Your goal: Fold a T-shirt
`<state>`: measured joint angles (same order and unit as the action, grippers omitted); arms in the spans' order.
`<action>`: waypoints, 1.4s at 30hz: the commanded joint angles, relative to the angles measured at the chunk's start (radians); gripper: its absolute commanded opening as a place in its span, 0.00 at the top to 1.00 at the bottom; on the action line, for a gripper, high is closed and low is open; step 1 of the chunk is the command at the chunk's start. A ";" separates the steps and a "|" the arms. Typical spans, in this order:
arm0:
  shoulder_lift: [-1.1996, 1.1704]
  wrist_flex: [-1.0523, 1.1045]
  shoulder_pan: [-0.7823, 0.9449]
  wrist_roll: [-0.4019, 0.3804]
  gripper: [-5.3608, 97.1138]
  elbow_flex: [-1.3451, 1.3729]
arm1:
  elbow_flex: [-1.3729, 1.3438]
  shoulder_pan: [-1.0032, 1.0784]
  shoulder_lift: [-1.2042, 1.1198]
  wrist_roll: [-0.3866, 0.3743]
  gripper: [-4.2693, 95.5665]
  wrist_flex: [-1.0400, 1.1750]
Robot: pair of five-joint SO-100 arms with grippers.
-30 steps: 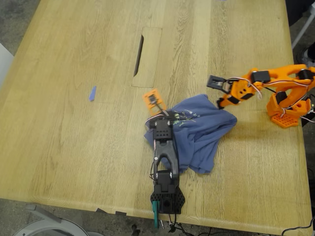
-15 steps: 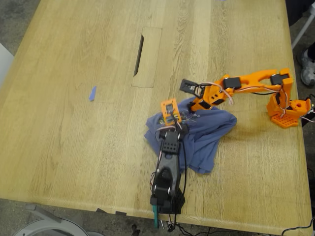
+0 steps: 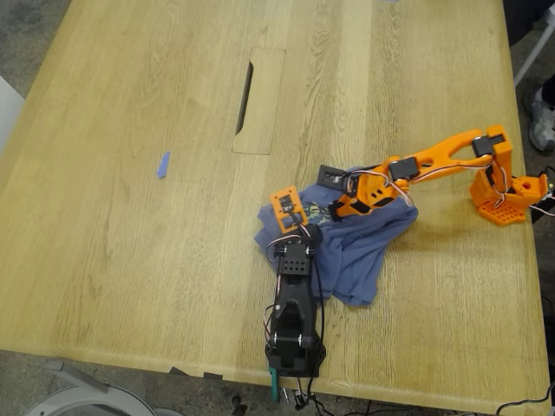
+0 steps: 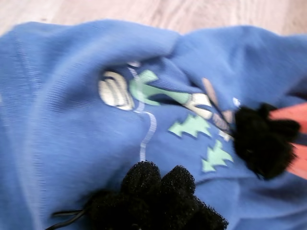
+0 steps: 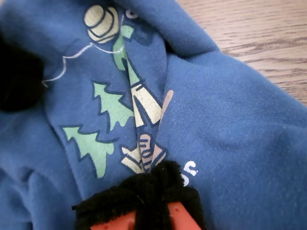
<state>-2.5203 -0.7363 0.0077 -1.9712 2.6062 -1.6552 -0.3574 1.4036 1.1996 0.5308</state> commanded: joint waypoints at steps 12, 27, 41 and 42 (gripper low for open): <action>0.000 0.008 0.291 0.003 0.95 0.035 | -0.601 -0.060 0.495 -0.021 0.96 -0.043; -0.066 -0.106 0.546 -0.002 0.95 -0.017 | -0.974 -0.018 1.049 -0.014 0.96 0.216; -0.250 -0.176 0.788 0.017 0.95 -0.008 | -0.689 0.626 1.218 0.081 0.96 0.357; -0.267 -0.176 0.818 0.018 0.95 -0.003 | -0.699 0.701 1.238 0.095 0.96 0.351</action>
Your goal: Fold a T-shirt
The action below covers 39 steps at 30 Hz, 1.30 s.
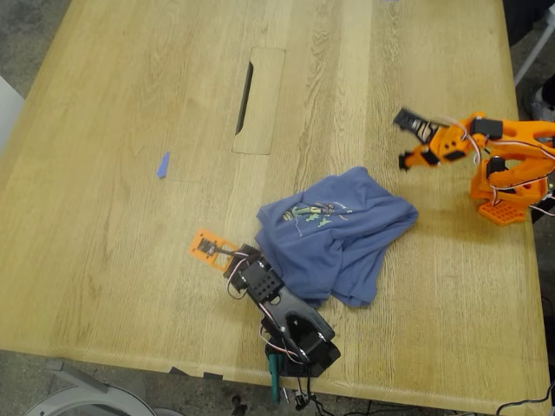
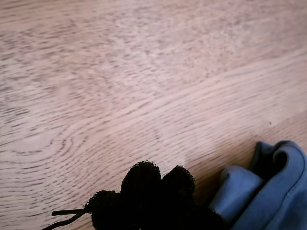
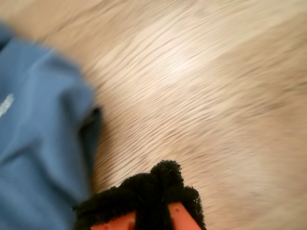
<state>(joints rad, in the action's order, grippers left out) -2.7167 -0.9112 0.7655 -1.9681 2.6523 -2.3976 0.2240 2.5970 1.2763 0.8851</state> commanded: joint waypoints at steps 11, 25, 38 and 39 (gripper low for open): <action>-0.529 -0.152 0.396 0.021 0.95 0.126 | -0.299 1.023 0.357 0.149 0.96 -0.146; -0.894 -0.319 0.660 0.055 0.95 0.293 | -0.710 1.419 0.808 0.199 0.96 0.058; -0.894 -0.437 0.833 0.037 0.95 0.414 | -0.871 1.468 0.808 0.216 0.96 0.060; -0.894 -0.463 0.833 0.018 0.95 0.414 | -0.871 1.468 0.808 0.215 0.96 0.075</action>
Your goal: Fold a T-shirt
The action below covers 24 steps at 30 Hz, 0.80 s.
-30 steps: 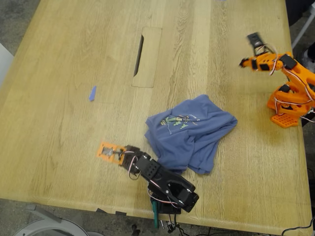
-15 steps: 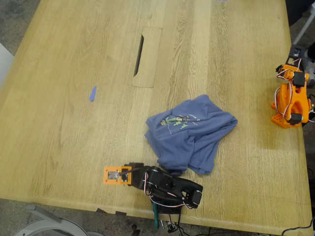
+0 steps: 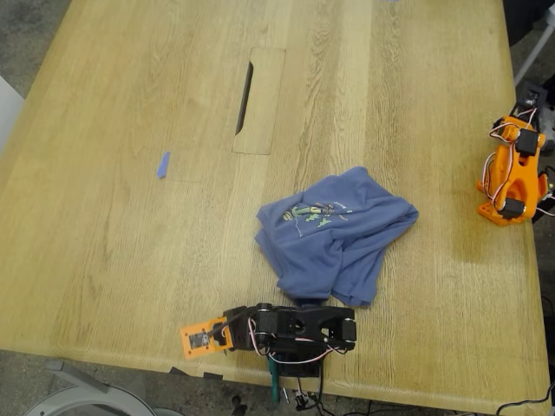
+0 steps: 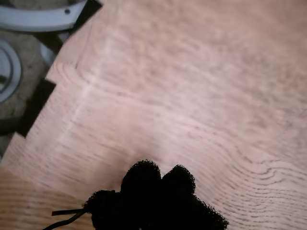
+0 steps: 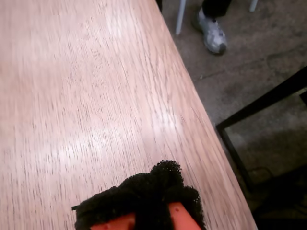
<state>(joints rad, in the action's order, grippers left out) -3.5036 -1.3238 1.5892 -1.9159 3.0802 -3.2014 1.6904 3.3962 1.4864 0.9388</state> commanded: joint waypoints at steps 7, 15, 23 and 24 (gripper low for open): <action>-0.107 -0.103 0.002 -0.005 0.95 -0.014 | -0.067 0.067 0.009 0.008 0.93 0.132; -0.107 -0.103 -0.017 0.040 0.95 -0.014 | -0.067 0.121 0.009 0.046 0.95 0.259; -0.107 -0.103 -0.031 0.103 0.95 -0.014 | -0.067 0.166 0.009 0.179 0.96 0.319; -0.106 -0.103 -0.032 0.101 0.95 -0.014 | -0.067 0.169 0.009 0.179 0.96 0.319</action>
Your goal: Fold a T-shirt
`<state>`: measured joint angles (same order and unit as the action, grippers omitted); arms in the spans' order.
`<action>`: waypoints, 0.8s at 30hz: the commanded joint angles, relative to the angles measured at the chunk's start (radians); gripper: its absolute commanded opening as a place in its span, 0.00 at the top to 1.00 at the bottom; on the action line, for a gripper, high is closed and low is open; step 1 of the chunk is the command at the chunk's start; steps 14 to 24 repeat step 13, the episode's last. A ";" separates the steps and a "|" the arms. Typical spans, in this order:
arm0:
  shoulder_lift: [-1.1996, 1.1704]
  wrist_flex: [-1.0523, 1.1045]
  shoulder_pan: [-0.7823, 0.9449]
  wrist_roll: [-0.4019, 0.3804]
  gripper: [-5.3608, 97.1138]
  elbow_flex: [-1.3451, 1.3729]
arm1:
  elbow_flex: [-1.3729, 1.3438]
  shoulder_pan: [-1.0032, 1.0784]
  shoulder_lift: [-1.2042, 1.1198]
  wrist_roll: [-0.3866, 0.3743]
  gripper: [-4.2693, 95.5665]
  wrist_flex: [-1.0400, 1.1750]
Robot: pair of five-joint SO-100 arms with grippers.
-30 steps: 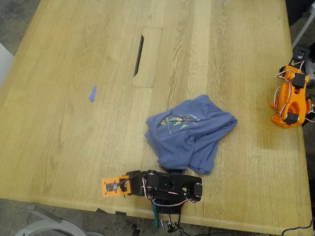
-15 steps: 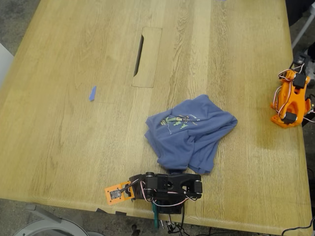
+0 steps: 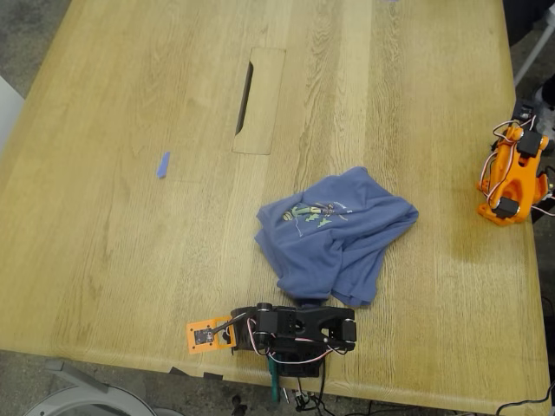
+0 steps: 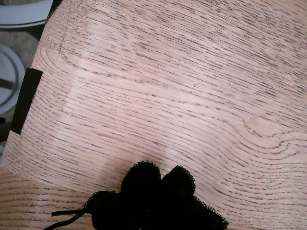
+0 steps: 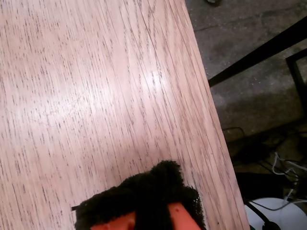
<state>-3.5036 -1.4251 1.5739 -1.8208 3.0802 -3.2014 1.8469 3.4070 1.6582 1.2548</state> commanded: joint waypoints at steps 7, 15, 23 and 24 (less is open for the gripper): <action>-0.106 -0.002 -0.018 0.003 0.95 -0.014 | -0.067 0.008 -0.002 0.008 0.96 0.003; -0.106 -0.002 -0.018 0.003 0.95 -0.014 | -0.067 0.008 -0.002 0.008 0.96 0.003; -0.106 -0.002 -0.018 0.003 0.95 -0.014 | -0.067 0.008 -0.002 0.008 0.96 0.003; -0.106 -0.002 -0.018 0.003 0.95 -0.014 | -0.067 0.008 -0.002 0.008 0.96 0.003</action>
